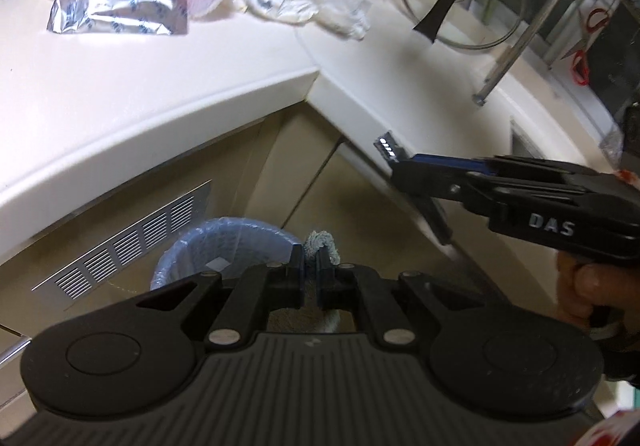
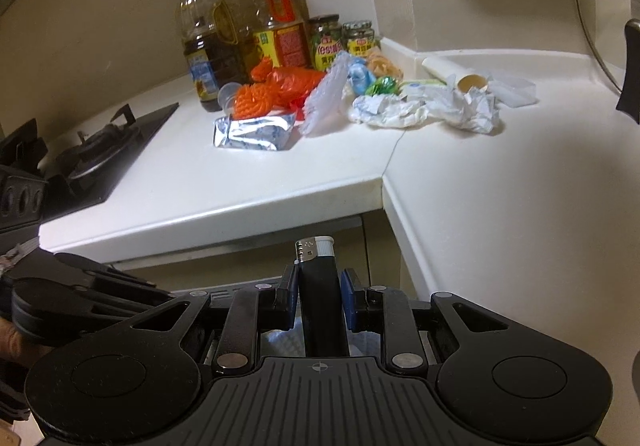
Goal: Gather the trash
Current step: 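Open both tools to drop the towel and lighter into the wastebasket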
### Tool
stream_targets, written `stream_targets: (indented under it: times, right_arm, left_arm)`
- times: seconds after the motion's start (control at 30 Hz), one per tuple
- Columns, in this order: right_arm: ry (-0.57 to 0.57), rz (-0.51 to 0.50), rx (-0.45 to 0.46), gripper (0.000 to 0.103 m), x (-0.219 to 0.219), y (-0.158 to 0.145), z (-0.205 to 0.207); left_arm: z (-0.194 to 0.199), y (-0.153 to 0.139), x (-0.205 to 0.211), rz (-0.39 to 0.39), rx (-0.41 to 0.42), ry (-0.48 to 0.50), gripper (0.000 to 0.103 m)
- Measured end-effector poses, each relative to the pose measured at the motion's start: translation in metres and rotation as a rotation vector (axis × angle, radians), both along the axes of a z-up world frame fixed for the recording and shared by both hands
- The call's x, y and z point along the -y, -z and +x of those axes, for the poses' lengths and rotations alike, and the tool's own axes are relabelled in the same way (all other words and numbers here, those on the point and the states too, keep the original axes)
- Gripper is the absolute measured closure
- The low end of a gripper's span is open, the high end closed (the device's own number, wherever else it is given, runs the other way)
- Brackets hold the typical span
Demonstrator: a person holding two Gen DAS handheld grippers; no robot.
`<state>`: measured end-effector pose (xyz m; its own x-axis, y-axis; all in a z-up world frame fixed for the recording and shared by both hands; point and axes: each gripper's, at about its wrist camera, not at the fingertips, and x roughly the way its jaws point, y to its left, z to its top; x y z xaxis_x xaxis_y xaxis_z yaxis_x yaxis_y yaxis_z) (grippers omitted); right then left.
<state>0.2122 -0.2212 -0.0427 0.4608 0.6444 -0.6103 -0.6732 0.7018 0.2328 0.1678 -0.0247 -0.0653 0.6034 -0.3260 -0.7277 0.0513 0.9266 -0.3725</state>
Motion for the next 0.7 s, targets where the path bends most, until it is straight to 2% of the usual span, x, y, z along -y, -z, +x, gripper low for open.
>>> stream_targets:
  times: [0.2,0.27,0.3,0.33,0.53,0.7]
  right_arm:
    - [-0.021,-0.029,0.007,0.08,-0.005,0.011,0.001]
    - [-0.025,-0.033,0.006,0.08,-0.006,0.013,0.002]
    - [-0.028,-0.037,0.006,0.08,-0.007,0.015,0.002]
    - [-0.032,-0.04,0.008,0.08,-0.007,0.015,0.002]
    - [-0.046,-0.079,0.035,0.08,-0.015,0.02,0.0]
    - [-0.079,-0.13,0.053,0.08,-0.026,0.031,-0.006]
  left_arm:
    - [0.015,0.031,-0.002,0.016,-0.068,-0.038,0.099]
    - [0.02,0.038,-0.003,0.03,-0.087,-0.059,0.094]
    - [0.021,0.04,-0.004,0.032,-0.093,-0.064,0.087]
    - [0.021,0.042,-0.006,0.035,-0.094,-0.07,0.085]
    - [0.014,0.045,-0.015,0.085,-0.106,-0.112,0.077]
    - [0.0,0.049,-0.025,0.096,-0.125,-0.157,0.075]
